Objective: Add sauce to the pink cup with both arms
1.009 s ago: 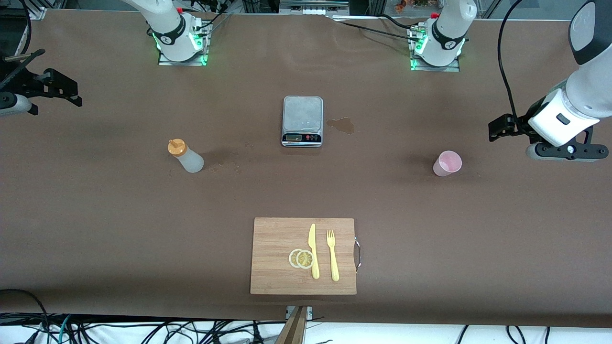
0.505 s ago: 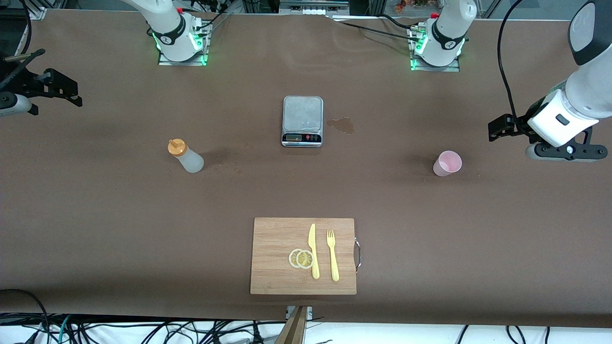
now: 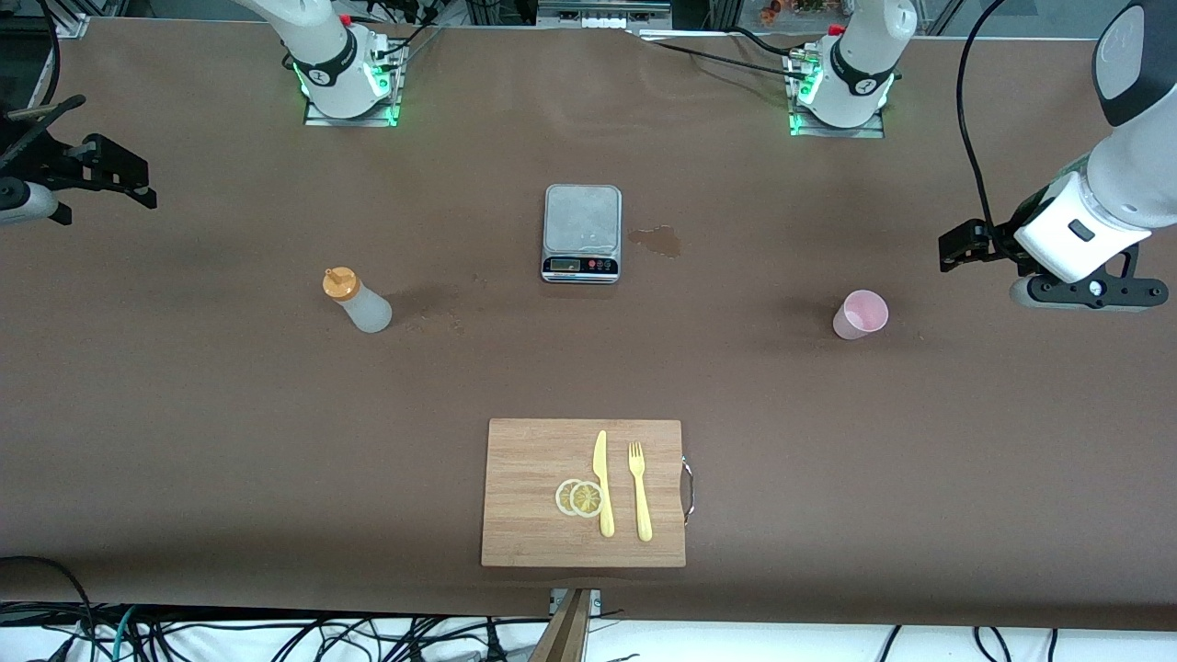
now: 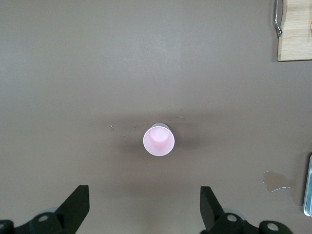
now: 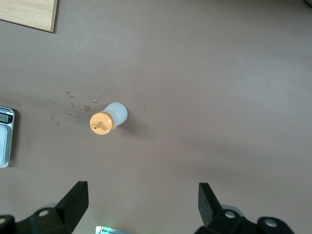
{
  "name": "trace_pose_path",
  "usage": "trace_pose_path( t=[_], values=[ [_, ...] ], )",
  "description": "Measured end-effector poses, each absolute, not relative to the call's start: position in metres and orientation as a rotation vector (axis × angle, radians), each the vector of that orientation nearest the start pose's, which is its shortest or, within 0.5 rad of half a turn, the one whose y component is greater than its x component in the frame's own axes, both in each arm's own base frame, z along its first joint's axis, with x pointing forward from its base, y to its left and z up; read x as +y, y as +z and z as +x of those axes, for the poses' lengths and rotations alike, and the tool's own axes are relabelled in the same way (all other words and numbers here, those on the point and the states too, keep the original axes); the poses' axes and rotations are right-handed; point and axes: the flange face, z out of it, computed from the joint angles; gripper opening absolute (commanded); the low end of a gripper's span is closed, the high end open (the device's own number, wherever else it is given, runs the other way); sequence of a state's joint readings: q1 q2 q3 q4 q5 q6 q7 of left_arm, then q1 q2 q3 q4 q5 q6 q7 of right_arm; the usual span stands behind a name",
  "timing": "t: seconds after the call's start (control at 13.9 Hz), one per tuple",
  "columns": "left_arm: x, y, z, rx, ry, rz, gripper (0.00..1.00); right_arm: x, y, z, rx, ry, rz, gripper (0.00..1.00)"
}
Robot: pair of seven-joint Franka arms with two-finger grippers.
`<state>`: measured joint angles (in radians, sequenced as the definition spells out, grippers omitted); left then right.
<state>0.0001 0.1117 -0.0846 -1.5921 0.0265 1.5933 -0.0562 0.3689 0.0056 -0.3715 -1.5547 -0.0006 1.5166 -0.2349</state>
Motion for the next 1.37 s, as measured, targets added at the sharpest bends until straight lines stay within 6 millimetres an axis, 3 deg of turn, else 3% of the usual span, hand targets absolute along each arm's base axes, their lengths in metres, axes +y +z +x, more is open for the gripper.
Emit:
trace_pose_path(
  t=[1.37],
  values=[
    [-0.042, 0.540, 0.585, 0.112, 0.222, -3.110, 1.00, -0.004, 0.624, 0.551, -0.355, 0.071, -3.118, 1.00]
  ],
)
